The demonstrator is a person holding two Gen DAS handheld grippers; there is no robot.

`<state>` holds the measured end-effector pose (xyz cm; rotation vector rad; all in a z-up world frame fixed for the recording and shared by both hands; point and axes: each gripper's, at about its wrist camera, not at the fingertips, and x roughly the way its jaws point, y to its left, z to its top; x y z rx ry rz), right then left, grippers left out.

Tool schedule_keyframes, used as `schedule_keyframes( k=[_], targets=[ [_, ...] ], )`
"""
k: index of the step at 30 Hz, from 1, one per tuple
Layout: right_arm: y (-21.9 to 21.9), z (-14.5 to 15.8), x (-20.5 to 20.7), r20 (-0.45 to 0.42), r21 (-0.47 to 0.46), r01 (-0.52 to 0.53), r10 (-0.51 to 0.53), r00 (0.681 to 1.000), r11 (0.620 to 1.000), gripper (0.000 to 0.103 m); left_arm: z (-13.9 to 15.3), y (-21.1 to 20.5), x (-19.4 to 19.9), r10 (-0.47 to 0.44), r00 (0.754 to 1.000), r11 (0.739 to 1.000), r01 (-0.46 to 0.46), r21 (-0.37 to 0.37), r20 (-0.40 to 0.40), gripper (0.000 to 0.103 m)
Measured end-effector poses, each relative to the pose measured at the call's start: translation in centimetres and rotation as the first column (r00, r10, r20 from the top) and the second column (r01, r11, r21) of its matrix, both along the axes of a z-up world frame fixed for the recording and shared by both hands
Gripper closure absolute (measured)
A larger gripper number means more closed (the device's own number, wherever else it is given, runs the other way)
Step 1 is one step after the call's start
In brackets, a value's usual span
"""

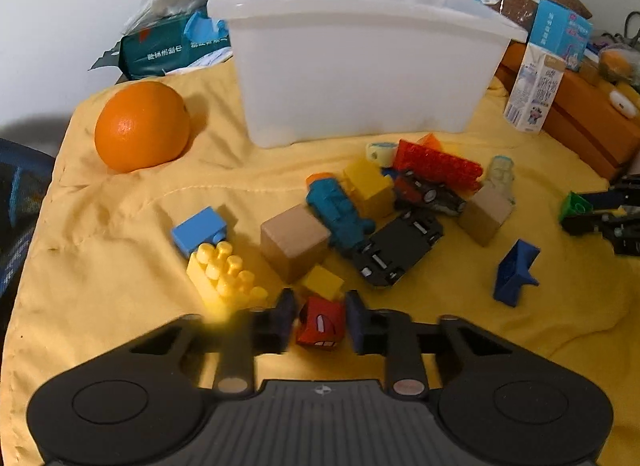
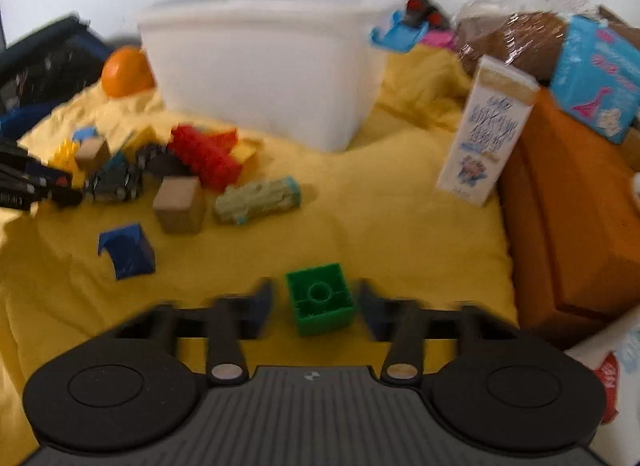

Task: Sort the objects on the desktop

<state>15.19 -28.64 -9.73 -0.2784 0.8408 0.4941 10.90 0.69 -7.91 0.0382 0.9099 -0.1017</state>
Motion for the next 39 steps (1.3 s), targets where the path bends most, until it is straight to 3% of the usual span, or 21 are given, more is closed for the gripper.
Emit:
schedule_keyframes(
  k=[6, 11, 16, 23, 31, 36, 37, 38, 39],
  targets=[
    [-1.6, 1.4, -0.8, -0.034, 0.123, 0.072, -0.069, 0.997, 0.99, 0.067, 1.4, -0.2, -1.9, -0.032, 0.999, 0.999, 0.032, -0.016, 0.027, 0.077],
    [-2.2, 4.8, -1.0, -0.026, 0.27, 0.117, -0.114, 0.993, 0.956, 0.067, 5.7, -0.2, -2.4, -0.001, 0.994, 0.997, 0.01, -0.08, 0.109, 0.077],
    [-0.3, 9.3, 1.3, 0.036, 0.353, 0.075, -0.094, 0.995, 0.932, 0.067, 9.8, -1.0, 0.7, 0.011, 0.985, 0.996, 0.005, -0.092, 0.171, 0.077],
    [2.3, 13.4, 6.7, 0.094, 0.382, 0.04, -0.082, 0.992, 0.923, 0.067, 13.3, -1.5, 6.0, 0.027, 0.976, 0.996, -0.008, -0.088, 0.218, 0.077],
    [4.7, 13.8, 11.3, 0.075, 0.331, 0.056, -0.085, 0.994, 0.942, 0.067, 14.3, 0.3, 10.7, 0.096, 0.979, 0.989, -0.073, -0.13, 0.177, 0.077],
    [5.5, 13.1, 13.0, 0.042, 0.31, 0.083, -0.101, 0.994, 0.947, 0.066, 14.5, 0.5, 12.3, 0.099, 0.981, 0.991, -0.082, -0.11, 0.165, 0.076],
    [5.8, 12.9, 13.3, 0.042, 0.299, 0.091, -0.108, 0.993, 0.95, 0.065, 14.5, 0.4, 12.6, 0.102, 0.981, 0.99, -0.085, -0.108, 0.168, 0.073],
    [6.0, 12.7, 13.5, 0.043, 0.29, 0.1, -0.117, 0.992, 0.952, 0.059, 14.5, 0.4, 12.7, 0.109, 0.979, 0.99, -0.092, -0.105, 0.173, 0.06],
    [6.1, 12.5, 13.7, 0.04, 0.282, 0.112, -0.129, 0.991, 0.953, 0.039, 14.6, 0.3, 12.6, 0.123, 0.975, 0.989, -0.106, -0.099, 0.183, 0.052]
  ],
)
